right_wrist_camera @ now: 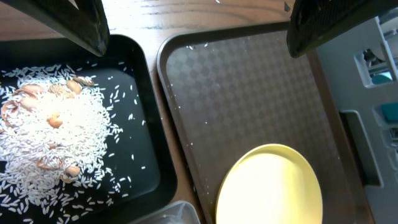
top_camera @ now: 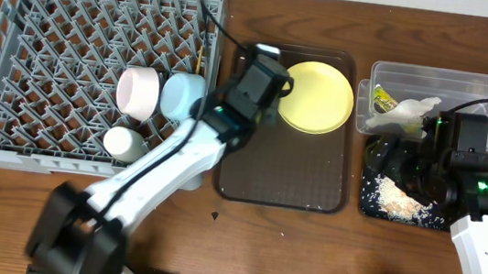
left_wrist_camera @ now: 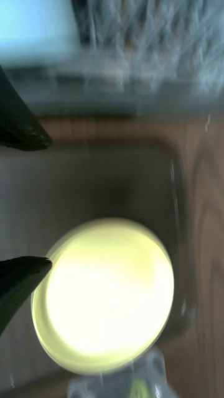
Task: Sort waste into correct bins and load items into the dishwasher
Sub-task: 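Grasp the edge of the yellow plate with the left gripper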
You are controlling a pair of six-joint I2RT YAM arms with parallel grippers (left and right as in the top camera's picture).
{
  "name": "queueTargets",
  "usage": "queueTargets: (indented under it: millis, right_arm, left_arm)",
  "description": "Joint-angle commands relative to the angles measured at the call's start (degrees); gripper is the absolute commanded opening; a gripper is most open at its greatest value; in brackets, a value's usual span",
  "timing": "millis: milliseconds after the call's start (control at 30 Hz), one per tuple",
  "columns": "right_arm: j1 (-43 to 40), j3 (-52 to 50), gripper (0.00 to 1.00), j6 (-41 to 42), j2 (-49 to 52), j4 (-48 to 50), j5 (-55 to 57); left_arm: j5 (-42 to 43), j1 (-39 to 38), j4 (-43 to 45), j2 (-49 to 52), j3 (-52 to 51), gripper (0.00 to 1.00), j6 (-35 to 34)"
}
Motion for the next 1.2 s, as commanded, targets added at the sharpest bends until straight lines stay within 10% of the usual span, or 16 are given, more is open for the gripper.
queueTargets:
  millis: [0,400,533,600,1100,1167]
  right_arm:
    - [-0.4,0.7,0.90,-0.5,0.0,-0.1,0.3]
    - [-0.2,0.7,0.90,-0.5,0.0,-0.2,0.2]
    - [-0.2,0.7,0.90,-0.6,0.0,-0.3,0.3]
    - [-0.2,0.7,0.90,-0.6,0.0,-0.5,0.2]
    - [-0.2,0.7,0.90,-0.5,0.0,-0.3,0.3]
    - [-0.2,0.7,0.90,-0.5,0.0,-0.3,0.3]
  left_arm:
    - [12.9,0.1,4.0,7.3,0.3,0.55,-8.1]
    - [22.8,0.1,11.0,21.6,0.3,0.55,-19.2]
    - [25.0,0.9,10.9,22.9,0.3,0.34,-19.6]
    - [26.3,1.7,10.5,22.9,0.3,0.08,-19.8]
    - [43.3,11.3,3.8,22.9,0.3,0.08,-18.2]
    - [43.3,11.2,3.6,22.9,0.3,0.26,-18.2]
